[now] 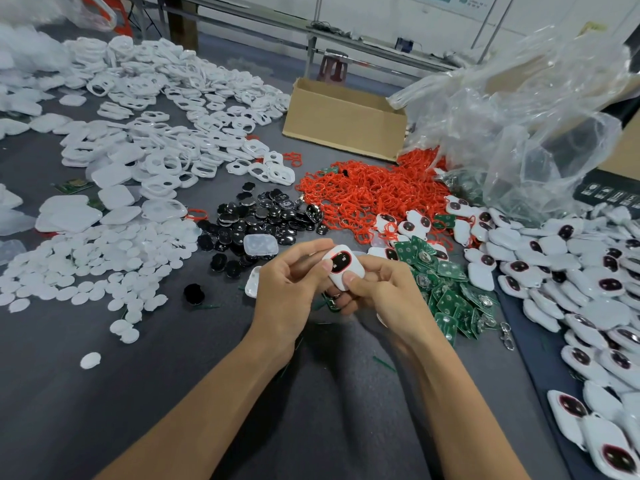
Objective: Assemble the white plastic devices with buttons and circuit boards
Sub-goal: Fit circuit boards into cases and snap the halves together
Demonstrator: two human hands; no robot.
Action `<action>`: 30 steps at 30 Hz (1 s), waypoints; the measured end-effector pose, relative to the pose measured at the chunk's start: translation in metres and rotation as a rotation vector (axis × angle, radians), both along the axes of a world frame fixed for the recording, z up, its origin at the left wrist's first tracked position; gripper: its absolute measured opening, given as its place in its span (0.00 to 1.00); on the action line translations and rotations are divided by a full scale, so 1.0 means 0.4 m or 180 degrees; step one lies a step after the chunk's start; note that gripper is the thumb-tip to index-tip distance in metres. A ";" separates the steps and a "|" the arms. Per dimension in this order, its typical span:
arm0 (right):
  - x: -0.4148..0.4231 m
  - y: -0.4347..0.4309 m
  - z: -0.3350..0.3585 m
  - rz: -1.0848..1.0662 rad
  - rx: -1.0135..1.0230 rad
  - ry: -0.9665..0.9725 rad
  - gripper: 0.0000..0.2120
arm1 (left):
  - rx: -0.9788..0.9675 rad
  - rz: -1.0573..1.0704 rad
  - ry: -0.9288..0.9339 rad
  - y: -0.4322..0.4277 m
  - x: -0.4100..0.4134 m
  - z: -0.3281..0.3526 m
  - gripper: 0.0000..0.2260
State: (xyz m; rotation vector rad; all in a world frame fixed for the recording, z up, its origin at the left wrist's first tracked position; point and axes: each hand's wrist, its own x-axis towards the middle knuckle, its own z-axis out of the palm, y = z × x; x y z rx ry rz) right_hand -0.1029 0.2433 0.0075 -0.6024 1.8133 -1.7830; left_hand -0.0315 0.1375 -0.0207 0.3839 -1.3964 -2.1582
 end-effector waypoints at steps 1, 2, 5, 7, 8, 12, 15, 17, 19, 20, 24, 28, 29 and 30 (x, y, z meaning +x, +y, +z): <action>0.001 0.003 0.006 -0.0080 0.0022 0.0041 0.07 | 0.0098 0.0060 0.0050 -0.002 0.000 0.003 0.10; -0.002 0.008 0.013 -0.0229 0.0014 0.0095 0.07 | 0.0223 0.0124 0.0103 -0.004 0.001 0.005 0.10; -0.038 0.043 0.043 -0.1175 -0.0637 0.0048 0.07 | 0.0364 0.0246 0.0165 -0.010 0.005 0.006 0.07; -0.074 0.085 0.058 -0.1745 -0.1719 -0.0449 0.16 | 0.0273 0.0265 0.0136 -0.010 0.006 0.005 0.06; -0.088 0.105 0.059 -0.1887 -0.2195 -0.0755 0.20 | 0.0218 0.0266 0.0124 -0.009 0.007 0.006 0.07; -0.108 0.123 0.042 -0.1831 -0.1844 -0.0900 0.21 | 0.0047 0.0258 0.0077 -0.008 0.007 0.006 0.07; -0.097 0.097 0.027 -0.2052 -0.0860 0.0128 0.18 | -0.0054 0.0289 0.0045 -0.008 0.008 0.003 0.08; -0.092 0.087 0.019 -0.2125 -0.0133 0.0956 0.19 | -0.0233 0.0337 0.0013 -0.006 0.007 0.002 0.08; -0.082 0.087 0.009 -0.1970 0.0896 0.1910 0.22 | -0.0453 0.0400 -0.0050 -0.005 0.006 0.000 0.09; -0.078 0.090 0.003 -0.1870 0.1391 0.2312 0.22 | -0.0538 0.0430 -0.0082 -0.005 0.006 -0.002 0.10; -0.080 0.093 -0.003 -0.1368 0.2375 0.2748 0.18 | -0.0701 0.0494 -0.0182 -0.008 0.005 -0.008 0.12; -0.078 0.088 -0.017 -0.1164 0.2866 0.2723 0.17 | -0.0845 0.0485 -0.0227 -0.004 0.005 -0.010 0.14; -0.078 0.088 -0.020 -0.1176 0.3004 0.2761 0.20 | -0.0894 0.0495 -0.0234 -0.003 0.006 -0.009 0.14; -0.078 0.089 -0.022 -0.1181 0.3109 0.2768 0.21 | -0.0950 0.0512 -0.0243 -0.002 0.007 -0.008 0.14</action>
